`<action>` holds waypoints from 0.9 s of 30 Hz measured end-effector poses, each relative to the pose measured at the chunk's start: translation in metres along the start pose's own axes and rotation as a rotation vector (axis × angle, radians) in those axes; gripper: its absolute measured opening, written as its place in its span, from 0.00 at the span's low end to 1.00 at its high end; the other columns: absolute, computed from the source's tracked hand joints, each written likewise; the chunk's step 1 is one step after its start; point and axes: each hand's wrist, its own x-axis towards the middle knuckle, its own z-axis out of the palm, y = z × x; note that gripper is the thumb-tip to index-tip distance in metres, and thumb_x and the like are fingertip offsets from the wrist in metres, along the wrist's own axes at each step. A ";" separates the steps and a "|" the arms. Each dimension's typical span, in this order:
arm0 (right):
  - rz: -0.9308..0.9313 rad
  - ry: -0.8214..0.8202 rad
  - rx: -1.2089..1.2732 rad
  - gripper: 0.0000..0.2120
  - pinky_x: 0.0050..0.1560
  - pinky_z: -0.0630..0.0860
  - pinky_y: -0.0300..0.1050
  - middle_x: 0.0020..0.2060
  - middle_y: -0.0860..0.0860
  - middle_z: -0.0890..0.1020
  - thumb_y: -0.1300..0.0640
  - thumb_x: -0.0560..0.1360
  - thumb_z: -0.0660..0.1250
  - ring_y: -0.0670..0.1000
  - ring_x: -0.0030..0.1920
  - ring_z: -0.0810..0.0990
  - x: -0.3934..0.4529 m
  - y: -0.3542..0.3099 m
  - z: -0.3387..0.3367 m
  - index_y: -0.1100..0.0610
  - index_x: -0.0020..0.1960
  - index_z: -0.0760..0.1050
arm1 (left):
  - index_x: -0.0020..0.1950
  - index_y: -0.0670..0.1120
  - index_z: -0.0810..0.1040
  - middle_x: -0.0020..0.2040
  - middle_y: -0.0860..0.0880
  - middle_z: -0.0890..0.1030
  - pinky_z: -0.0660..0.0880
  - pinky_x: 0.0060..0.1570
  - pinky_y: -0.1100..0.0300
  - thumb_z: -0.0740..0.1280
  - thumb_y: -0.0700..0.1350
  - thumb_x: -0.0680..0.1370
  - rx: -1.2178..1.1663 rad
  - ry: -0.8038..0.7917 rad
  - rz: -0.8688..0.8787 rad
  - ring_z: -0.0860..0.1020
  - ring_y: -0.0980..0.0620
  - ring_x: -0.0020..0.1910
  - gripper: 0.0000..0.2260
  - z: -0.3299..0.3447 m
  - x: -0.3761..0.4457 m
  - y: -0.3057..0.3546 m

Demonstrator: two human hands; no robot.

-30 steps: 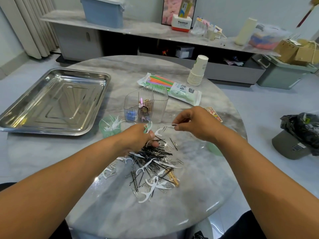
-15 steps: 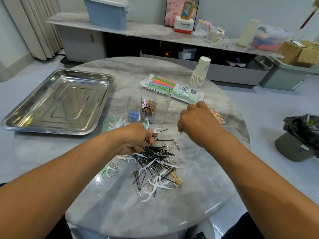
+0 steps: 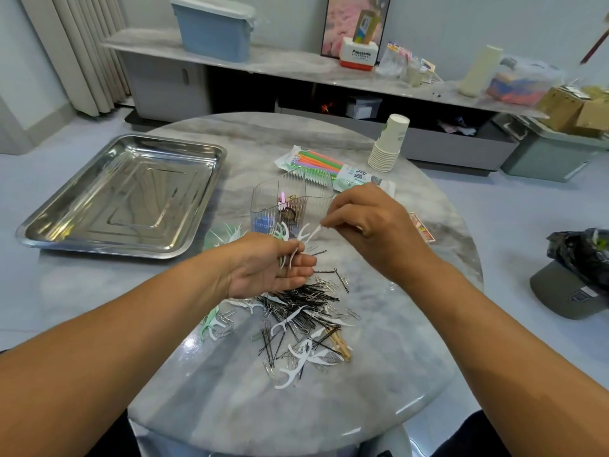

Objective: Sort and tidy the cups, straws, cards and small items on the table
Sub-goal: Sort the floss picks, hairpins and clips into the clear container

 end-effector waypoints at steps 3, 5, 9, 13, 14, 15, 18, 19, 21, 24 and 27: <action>-0.080 -0.051 0.018 0.04 0.41 0.78 0.53 0.45 0.56 0.83 0.68 0.73 0.76 0.58 0.46 0.81 -0.002 -0.011 0.010 0.62 0.47 0.85 | 0.52 0.43 0.76 0.43 0.44 0.84 0.83 0.38 0.58 0.58 0.44 0.86 -0.034 -0.081 0.011 0.83 0.50 0.37 0.09 0.005 -0.004 -0.001; -0.113 -0.127 -0.009 0.05 0.40 0.79 0.54 0.47 0.57 0.83 0.68 0.73 0.75 0.59 0.48 0.81 -0.005 -0.013 0.017 0.64 0.49 0.85 | 0.54 0.40 0.76 0.43 0.44 0.84 0.82 0.37 0.58 0.57 0.42 0.86 -0.048 -0.124 0.037 0.83 0.50 0.37 0.10 0.007 -0.006 -0.001; -0.087 -0.197 -0.023 0.08 0.41 0.79 0.54 0.50 0.56 0.83 0.67 0.74 0.73 0.57 0.51 0.79 -0.009 -0.014 0.022 0.63 0.53 0.83 | 0.54 0.40 0.76 0.41 0.45 0.81 0.80 0.37 0.60 0.57 0.40 0.83 -0.020 -0.185 0.084 0.78 0.52 0.36 0.09 0.006 -0.009 -0.001; -0.102 -0.216 -0.035 0.12 0.42 0.81 0.57 0.53 0.59 0.84 0.70 0.72 0.73 0.60 0.53 0.82 -0.010 -0.020 0.029 0.65 0.55 0.84 | 0.50 0.41 0.71 0.39 0.47 0.76 0.76 0.35 0.61 0.55 0.36 0.79 0.032 -0.232 0.123 0.73 0.54 0.34 0.07 0.004 -0.009 -0.003; -0.099 -0.206 -0.010 0.11 0.44 0.82 0.58 0.54 0.59 0.84 0.70 0.74 0.72 0.61 0.54 0.82 -0.009 -0.021 0.030 0.64 0.56 0.84 | 0.50 0.41 0.71 0.39 0.47 0.75 0.74 0.35 0.61 0.54 0.35 0.78 0.050 -0.226 0.136 0.72 0.54 0.34 0.07 0.003 -0.008 -0.003; -0.098 -0.194 0.015 0.11 0.45 0.82 0.58 0.55 0.59 0.84 0.69 0.76 0.70 0.61 0.54 0.83 -0.009 -0.022 0.030 0.64 0.57 0.83 | 0.50 0.42 0.70 0.38 0.47 0.74 0.73 0.34 0.61 0.54 0.35 0.78 0.069 -0.219 0.147 0.71 0.54 0.34 0.07 0.002 -0.008 -0.003; -0.112 -0.134 0.076 0.12 0.48 0.83 0.56 0.56 0.58 0.84 0.65 0.79 0.64 0.59 0.56 0.84 -0.009 -0.023 0.025 0.64 0.58 0.83 | 0.51 0.43 0.70 0.39 0.48 0.73 0.71 0.33 0.61 0.59 0.36 0.74 0.097 -0.239 0.173 0.71 0.54 0.34 0.08 -0.001 -0.011 -0.003; -0.111 -0.106 0.094 0.13 0.49 0.83 0.55 0.57 0.57 0.84 0.65 0.78 0.63 0.58 0.56 0.84 -0.009 -0.023 0.023 0.64 0.58 0.83 | 0.53 0.43 0.70 0.40 0.47 0.73 0.72 0.33 0.61 0.61 0.36 0.71 0.087 -0.248 0.181 0.71 0.53 0.35 0.11 -0.001 -0.012 -0.003; -0.106 -0.061 0.108 0.13 0.48 0.83 0.55 0.57 0.57 0.84 0.69 0.77 0.64 0.57 0.57 0.84 -0.010 -0.024 0.022 0.64 0.59 0.82 | 0.55 0.43 0.70 0.43 0.46 0.75 0.73 0.35 0.60 0.62 0.36 0.68 0.046 -0.264 0.193 0.73 0.53 0.36 0.16 -0.002 -0.012 -0.002; -0.105 -0.029 0.113 0.15 0.46 0.82 0.55 0.56 0.55 0.84 0.72 0.76 0.66 0.57 0.54 0.84 -0.009 -0.026 0.022 0.64 0.60 0.81 | 0.55 0.42 0.71 0.44 0.46 0.77 0.76 0.38 0.60 0.63 0.34 0.67 -0.011 -0.316 0.218 0.77 0.52 0.38 0.17 -0.004 -0.012 0.000; -0.109 -0.004 0.142 0.18 0.49 0.80 0.51 0.57 0.54 0.83 0.71 0.76 0.63 0.54 0.53 0.83 -0.010 -0.028 0.023 0.62 0.64 0.78 | 0.52 0.43 0.76 0.44 0.47 0.78 0.77 0.42 0.59 0.66 0.34 0.66 -0.033 -0.355 0.242 0.78 0.53 0.41 0.16 -0.006 -0.015 0.002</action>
